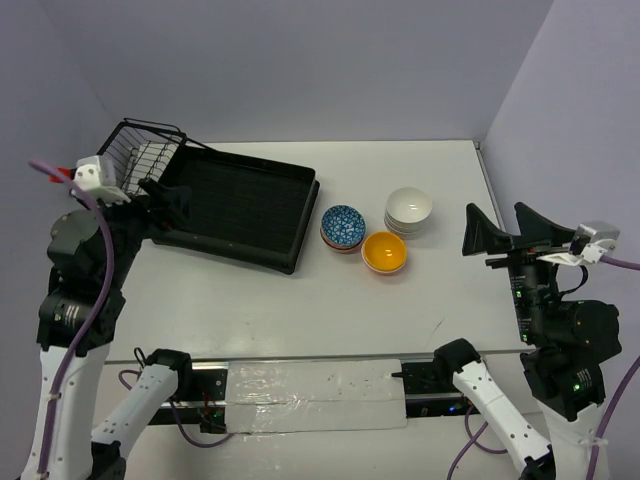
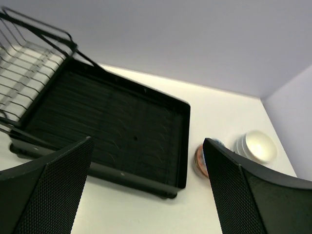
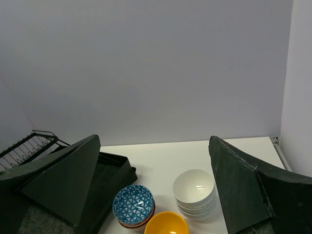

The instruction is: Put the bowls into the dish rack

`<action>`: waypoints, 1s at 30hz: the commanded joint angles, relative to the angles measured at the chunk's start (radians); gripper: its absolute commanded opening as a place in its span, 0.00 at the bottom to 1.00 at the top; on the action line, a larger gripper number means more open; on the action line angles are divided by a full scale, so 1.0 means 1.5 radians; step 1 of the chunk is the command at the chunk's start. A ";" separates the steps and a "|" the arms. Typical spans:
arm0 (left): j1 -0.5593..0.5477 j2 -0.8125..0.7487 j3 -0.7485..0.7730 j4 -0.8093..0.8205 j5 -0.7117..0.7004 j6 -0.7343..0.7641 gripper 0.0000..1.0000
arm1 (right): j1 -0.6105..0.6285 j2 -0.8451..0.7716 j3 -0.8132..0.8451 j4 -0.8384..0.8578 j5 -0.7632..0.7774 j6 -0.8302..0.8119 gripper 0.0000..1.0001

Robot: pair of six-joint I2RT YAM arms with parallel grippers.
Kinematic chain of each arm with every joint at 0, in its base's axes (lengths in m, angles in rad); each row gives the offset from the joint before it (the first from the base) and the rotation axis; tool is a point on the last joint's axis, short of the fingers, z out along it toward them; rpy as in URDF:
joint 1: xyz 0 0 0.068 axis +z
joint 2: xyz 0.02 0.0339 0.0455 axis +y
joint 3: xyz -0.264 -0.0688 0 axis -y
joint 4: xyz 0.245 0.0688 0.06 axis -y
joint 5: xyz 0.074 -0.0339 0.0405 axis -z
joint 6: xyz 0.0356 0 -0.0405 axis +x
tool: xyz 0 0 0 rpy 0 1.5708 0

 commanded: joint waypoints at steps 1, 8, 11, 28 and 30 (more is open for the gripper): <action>-0.002 0.043 0.026 -0.025 0.086 -0.013 0.99 | 0.006 0.014 -0.001 0.026 -0.004 0.012 1.00; -0.002 0.136 0.061 -0.040 0.171 -0.069 0.99 | 0.006 0.031 -0.013 0.012 -0.013 0.049 1.00; -0.008 0.182 0.082 -0.035 0.225 -0.106 0.99 | 0.006 0.044 -0.020 0.002 -0.035 0.068 1.00; -0.242 0.491 0.194 0.013 0.132 -0.201 0.98 | 0.006 0.136 -0.045 -0.112 -0.060 0.202 1.00; -0.271 0.527 0.216 0.006 0.121 -0.199 0.97 | 0.006 0.141 -0.049 -0.120 -0.063 0.208 1.00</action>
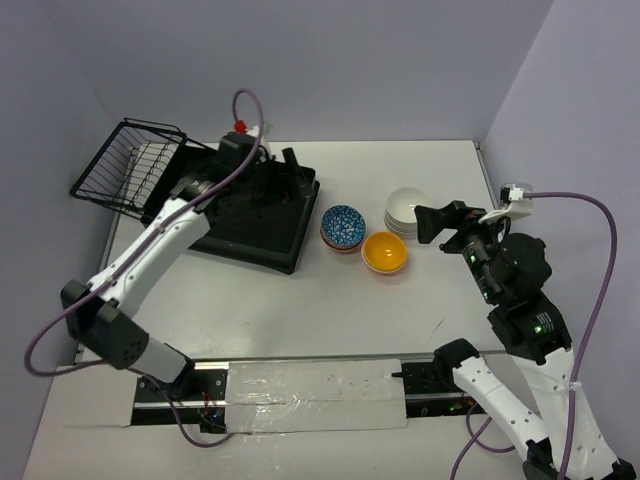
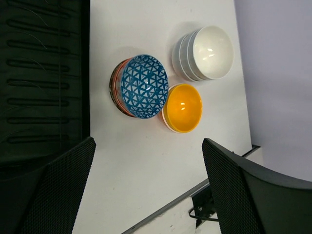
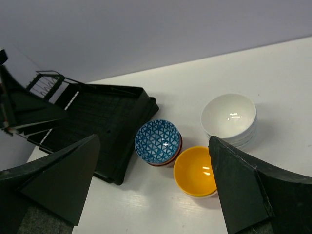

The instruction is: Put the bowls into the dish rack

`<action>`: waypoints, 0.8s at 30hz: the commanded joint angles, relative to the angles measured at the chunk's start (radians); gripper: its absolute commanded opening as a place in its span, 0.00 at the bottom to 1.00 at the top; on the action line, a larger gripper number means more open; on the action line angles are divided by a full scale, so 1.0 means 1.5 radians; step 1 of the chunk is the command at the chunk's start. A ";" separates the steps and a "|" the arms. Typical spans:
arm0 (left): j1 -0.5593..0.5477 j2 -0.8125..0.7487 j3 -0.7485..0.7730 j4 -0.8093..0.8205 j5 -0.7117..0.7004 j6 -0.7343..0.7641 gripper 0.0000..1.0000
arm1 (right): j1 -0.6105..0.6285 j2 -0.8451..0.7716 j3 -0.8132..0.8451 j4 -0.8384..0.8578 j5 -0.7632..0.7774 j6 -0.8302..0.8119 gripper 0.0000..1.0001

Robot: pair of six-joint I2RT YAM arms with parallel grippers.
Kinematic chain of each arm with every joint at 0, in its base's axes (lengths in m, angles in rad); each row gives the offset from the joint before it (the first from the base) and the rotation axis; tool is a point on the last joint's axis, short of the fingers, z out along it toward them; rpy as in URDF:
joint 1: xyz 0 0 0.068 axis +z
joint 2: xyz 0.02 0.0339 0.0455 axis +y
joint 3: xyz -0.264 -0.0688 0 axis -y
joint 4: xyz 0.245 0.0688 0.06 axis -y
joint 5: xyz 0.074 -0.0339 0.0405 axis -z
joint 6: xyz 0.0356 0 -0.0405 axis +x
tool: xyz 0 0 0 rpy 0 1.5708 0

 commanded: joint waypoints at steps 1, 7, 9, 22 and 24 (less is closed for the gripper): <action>-0.042 0.075 0.077 0.008 -0.046 -0.015 0.95 | 0.006 0.018 -0.005 -0.025 -0.011 0.026 1.00; -0.108 0.256 0.227 -0.088 -0.099 0.019 0.82 | 0.006 0.021 -0.016 -0.033 -0.009 0.027 1.00; -0.119 0.313 0.269 -0.119 -0.137 0.028 0.78 | 0.006 0.020 -0.018 -0.037 -0.003 0.026 1.00; -0.120 0.477 0.368 -0.174 -0.232 0.058 0.51 | 0.006 0.005 -0.029 -0.048 0.028 0.014 1.00; -0.120 0.488 0.371 -0.176 -0.231 0.060 0.49 | 0.006 0.005 -0.030 -0.046 0.030 0.013 1.00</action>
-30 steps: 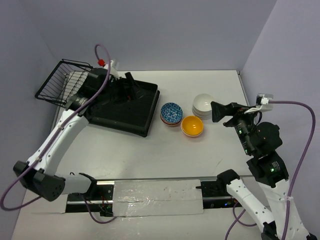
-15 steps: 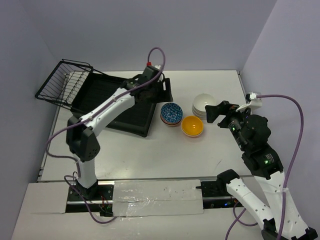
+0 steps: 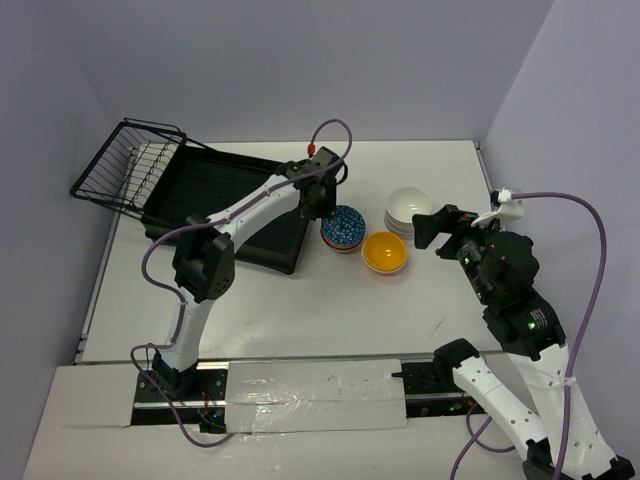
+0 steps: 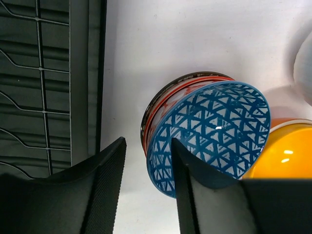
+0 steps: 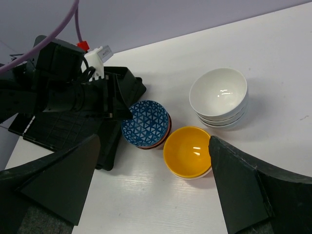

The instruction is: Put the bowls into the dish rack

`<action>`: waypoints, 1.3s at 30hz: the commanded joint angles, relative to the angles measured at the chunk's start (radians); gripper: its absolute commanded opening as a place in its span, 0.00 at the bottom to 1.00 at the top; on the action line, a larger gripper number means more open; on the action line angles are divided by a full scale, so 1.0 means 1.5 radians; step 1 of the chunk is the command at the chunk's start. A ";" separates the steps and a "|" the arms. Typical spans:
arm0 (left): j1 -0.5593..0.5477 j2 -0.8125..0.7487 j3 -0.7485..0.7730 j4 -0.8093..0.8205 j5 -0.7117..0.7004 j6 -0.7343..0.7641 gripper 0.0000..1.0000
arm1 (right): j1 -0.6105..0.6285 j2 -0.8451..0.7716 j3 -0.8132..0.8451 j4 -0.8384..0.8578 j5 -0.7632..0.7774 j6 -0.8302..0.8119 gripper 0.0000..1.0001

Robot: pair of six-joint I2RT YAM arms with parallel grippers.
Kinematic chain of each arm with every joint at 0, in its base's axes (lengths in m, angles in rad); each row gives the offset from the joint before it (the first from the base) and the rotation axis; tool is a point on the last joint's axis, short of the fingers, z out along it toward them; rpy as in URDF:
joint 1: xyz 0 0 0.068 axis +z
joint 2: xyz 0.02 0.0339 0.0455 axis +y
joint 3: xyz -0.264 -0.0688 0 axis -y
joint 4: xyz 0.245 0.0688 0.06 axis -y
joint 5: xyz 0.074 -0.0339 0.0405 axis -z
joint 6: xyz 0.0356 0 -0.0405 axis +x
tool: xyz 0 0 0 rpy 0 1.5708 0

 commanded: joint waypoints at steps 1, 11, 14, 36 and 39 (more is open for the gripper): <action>-0.001 0.008 0.039 -0.008 -0.019 0.018 0.47 | 0.005 -0.006 -0.007 0.007 0.018 -0.006 1.00; -0.001 0.017 0.033 -0.004 -0.017 0.029 0.32 | 0.005 -0.007 -0.015 0.014 0.031 -0.004 1.00; -0.001 0.022 0.035 -0.007 -0.016 0.031 0.32 | 0.005 -0.011 -0.017 0.018 0.033 -0.003 1.00; -0.001 0.038 0.048 -0.009 -0.007 0.045 0.21 | 0.005 -0.031 -0.030 0.016 0.034 -0.006 1.00; -0.001 0.035 0.050 -0.009 -0.007 0.044 0.11 | 0.005 -0.031 -0.029 0.016 0.036 -0.009 1.00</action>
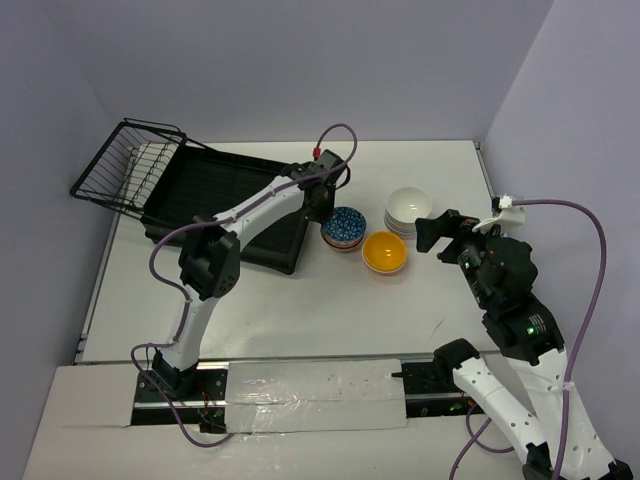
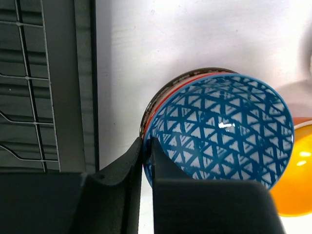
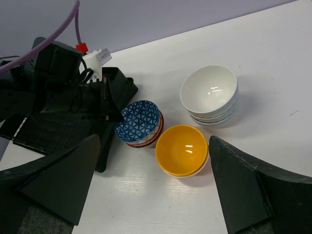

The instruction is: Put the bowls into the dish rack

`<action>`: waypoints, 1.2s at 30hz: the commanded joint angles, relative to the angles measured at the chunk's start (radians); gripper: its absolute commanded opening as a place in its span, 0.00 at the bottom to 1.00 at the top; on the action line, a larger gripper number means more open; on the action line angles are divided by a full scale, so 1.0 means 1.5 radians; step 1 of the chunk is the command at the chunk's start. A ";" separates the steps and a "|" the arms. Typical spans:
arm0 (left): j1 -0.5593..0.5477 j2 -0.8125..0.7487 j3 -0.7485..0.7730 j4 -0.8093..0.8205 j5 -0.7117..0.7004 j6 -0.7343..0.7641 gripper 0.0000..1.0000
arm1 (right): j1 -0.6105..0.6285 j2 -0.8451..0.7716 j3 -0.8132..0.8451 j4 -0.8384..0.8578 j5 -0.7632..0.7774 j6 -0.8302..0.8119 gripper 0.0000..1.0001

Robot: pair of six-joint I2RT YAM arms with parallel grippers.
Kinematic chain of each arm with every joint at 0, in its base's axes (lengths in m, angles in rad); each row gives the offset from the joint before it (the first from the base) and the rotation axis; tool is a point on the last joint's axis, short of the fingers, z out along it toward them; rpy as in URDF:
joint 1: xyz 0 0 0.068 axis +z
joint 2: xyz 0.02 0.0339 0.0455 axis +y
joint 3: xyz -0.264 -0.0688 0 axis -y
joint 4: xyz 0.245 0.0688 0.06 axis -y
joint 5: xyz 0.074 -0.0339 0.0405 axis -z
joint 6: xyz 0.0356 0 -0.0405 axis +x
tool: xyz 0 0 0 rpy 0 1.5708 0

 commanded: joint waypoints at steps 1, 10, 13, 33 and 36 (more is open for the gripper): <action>0.000 -0.003 0.030 -0.003 -0.008 0.010 0.09 | 0.005 -0.006 0.001 0.016 0.008 -0.009 1.00; 0.000 -0.081 0.044 0.015 -0.014 0.046 0.00 | 0.005 -0.012 0.001 0.015 0.012 -0.015 0.99; 0.000 -0.118 0.042 0.031 -0.020 0.063 0.00 | 0.005 -0.013 0.002 0.015 0.013 -0.019 0.99; 0.000 -0.205 -0.069 0.147 -0.068 0.112 0.00 | 0.005 -0.027 -0.005 0.016 -0.009 -0.030 0.98; 0.000 -0.256 -0.070 0.179 -0.111 0.161 0.00 | 0.006 -0.032 -0.006 0.017 -0.011 -0.034 0.98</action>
